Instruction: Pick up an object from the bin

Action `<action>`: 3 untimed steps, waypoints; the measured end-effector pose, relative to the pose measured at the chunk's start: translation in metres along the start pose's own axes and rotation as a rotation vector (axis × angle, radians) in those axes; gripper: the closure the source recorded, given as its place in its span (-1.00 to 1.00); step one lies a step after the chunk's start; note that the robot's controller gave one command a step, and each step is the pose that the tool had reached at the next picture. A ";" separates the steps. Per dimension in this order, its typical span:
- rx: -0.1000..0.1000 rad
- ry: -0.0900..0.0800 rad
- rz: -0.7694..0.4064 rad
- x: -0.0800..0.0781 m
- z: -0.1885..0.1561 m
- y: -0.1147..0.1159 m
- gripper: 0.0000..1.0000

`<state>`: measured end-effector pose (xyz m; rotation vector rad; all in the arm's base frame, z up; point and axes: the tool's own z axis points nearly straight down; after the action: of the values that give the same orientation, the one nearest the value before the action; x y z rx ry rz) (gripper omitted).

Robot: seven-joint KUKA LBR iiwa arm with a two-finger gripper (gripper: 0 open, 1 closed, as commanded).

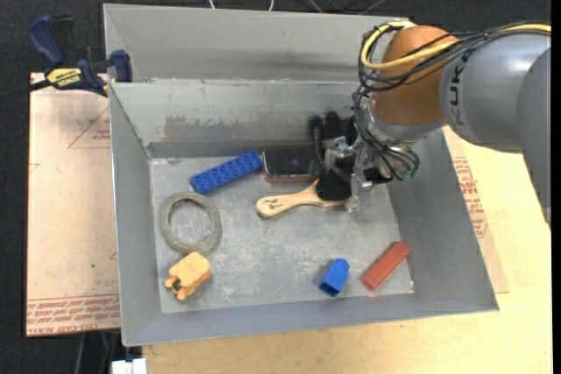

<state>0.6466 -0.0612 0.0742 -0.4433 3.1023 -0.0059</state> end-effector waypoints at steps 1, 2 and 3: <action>0.000 0.000 0.000 0.000 0.000 0.000 1.00; 0.000 0.000 0.000 0.000 0.000 0.000 1.00; -0.001 -0.003 -0.257 -0.002 -0.089 0.019 1.00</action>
Offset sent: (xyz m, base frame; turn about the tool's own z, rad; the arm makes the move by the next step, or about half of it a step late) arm 0.0000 0.0000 0.0000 0.0000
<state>0.6430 -0.0421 0.1628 -0.8370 3.0175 -0.0059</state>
